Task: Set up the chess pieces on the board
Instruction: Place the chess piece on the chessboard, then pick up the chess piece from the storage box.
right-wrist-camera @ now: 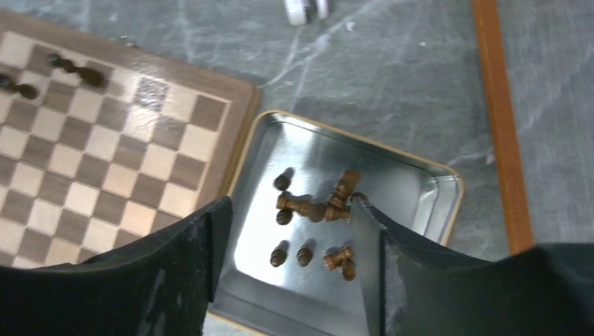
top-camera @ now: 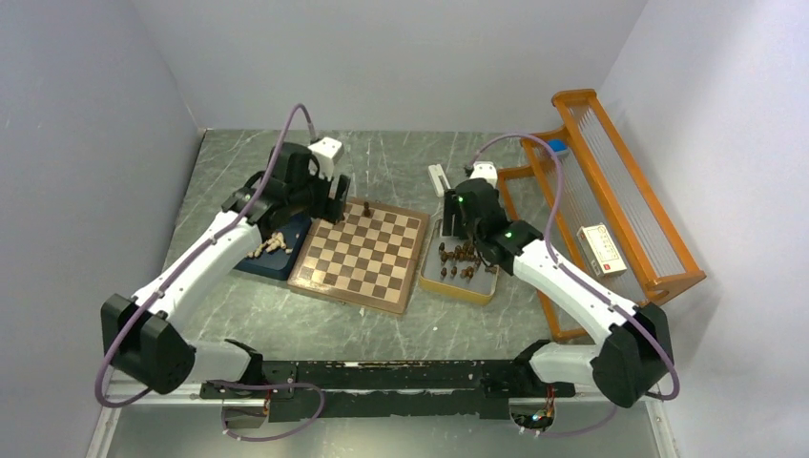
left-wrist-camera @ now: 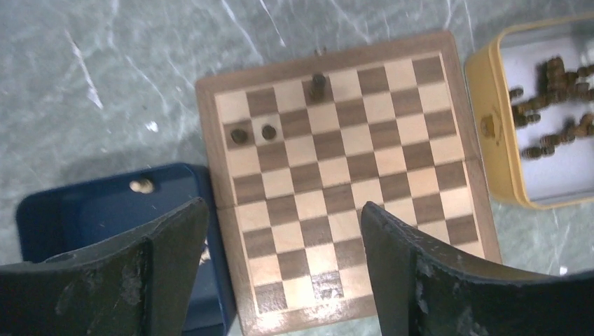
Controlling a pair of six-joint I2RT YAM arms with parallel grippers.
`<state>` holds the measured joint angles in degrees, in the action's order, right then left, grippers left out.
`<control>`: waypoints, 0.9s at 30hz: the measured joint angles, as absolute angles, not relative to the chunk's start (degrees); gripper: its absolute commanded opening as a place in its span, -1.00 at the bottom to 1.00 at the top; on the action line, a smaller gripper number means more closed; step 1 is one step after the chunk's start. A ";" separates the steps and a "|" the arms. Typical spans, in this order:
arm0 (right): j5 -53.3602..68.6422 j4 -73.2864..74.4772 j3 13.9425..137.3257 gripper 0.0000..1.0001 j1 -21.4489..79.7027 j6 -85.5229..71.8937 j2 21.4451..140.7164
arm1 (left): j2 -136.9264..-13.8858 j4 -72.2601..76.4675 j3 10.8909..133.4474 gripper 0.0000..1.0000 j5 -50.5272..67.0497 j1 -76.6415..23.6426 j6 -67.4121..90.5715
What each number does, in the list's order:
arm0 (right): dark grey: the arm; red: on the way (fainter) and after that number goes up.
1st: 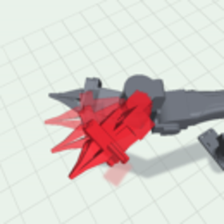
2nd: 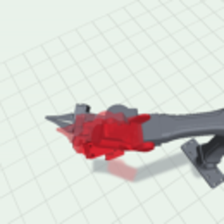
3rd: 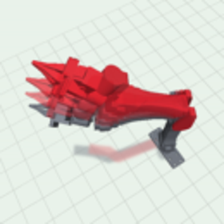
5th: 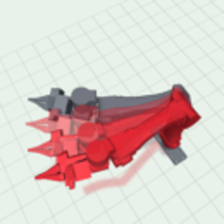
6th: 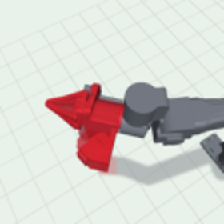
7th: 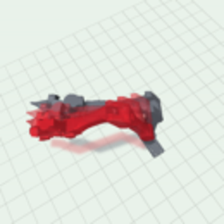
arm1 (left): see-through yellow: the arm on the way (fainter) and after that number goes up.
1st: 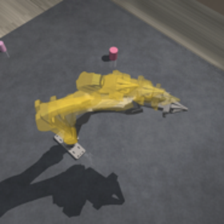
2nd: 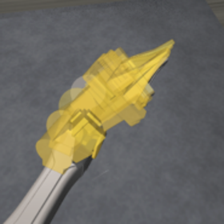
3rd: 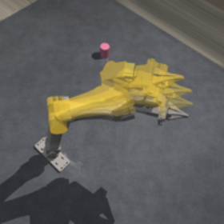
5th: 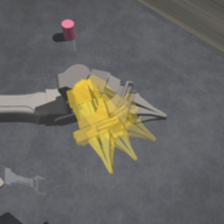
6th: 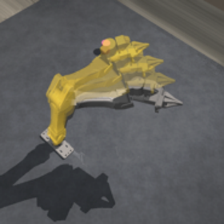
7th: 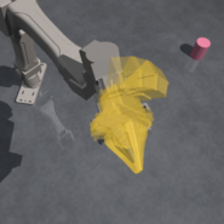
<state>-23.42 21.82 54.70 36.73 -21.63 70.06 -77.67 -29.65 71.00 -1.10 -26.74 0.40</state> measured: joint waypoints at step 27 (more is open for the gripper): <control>-10.00 23.73 54.92 -0.48 27.81 -12.56 90.89 | -60.03 -22.72 47.07 0.96 2.13 -26.79 0.86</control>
<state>-10.00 23.73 54.92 27.81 -12.56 90.89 -60.03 -22.72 47.07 2.13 -26.79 0.86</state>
